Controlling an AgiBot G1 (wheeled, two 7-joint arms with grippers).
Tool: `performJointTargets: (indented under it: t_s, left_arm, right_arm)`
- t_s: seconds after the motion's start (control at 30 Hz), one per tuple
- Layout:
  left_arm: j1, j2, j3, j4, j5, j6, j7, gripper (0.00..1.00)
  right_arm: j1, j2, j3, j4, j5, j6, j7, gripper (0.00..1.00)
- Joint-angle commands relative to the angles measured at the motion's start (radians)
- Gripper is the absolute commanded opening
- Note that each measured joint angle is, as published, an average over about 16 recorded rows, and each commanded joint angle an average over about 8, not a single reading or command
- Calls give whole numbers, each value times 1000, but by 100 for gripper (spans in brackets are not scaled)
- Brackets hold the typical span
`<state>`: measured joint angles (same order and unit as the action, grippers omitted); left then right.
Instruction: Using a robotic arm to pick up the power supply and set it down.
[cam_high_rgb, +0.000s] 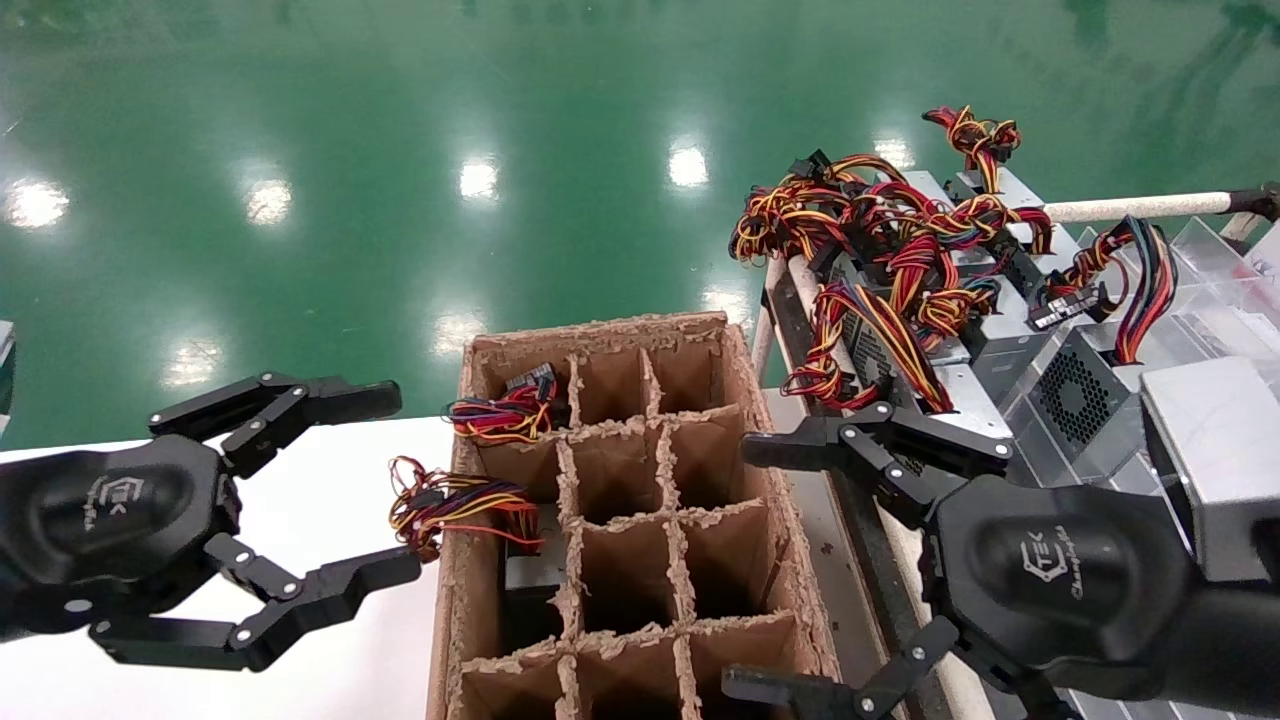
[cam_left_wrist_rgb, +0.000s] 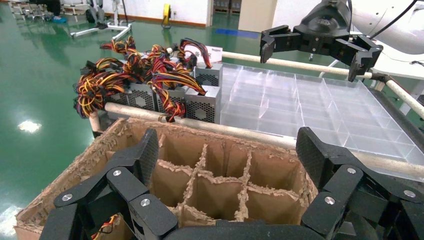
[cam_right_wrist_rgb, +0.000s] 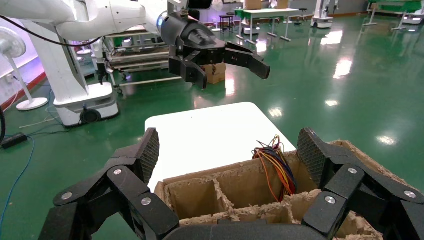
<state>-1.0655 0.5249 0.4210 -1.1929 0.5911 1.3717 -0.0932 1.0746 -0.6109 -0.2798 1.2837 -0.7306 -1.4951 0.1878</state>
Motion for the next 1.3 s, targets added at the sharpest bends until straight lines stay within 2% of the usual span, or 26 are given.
performJointTargets:
  t_s: [0.03, 0.43, 0.7, 0.87, 1.0, 1.13, 1.3]
  left_arm:
    - [0, 0, 0, 0, 0, 0, 0, 100]
    - [0, 0, 0, 0, 0, 0, 0, 100]
    - [0, 0, 0, 0, 0, 0, 0, 0]
    - [0, 0, 0, 0, 0, 0, 0, 0]
    - [0, 0, 0, 0, 0, 0, 0, 0]
    - [0, 0, 0, 0, 0, 0, 0, 0]
    - [0, 0, 0, 0, 0, 0, 0, 0]
  right_arm:
    - [0, 0, 0, 0, 0, 0, 0, 100]
    - [0, 0, 0, 0, 0, 0, 0, 100]
    - [4, -2, -1, 1, -7, 5, -3, 100]
    - [36, -43, -18, -19, -43, 32, -10, 100]
    - [99, -120, -58, -92, -105, 58, -15, 100]
    - [182, -225, -111, -227, -187, 80, -41, 100]
    - [276, -378, -166, -455, -275, 115, -120, 100]
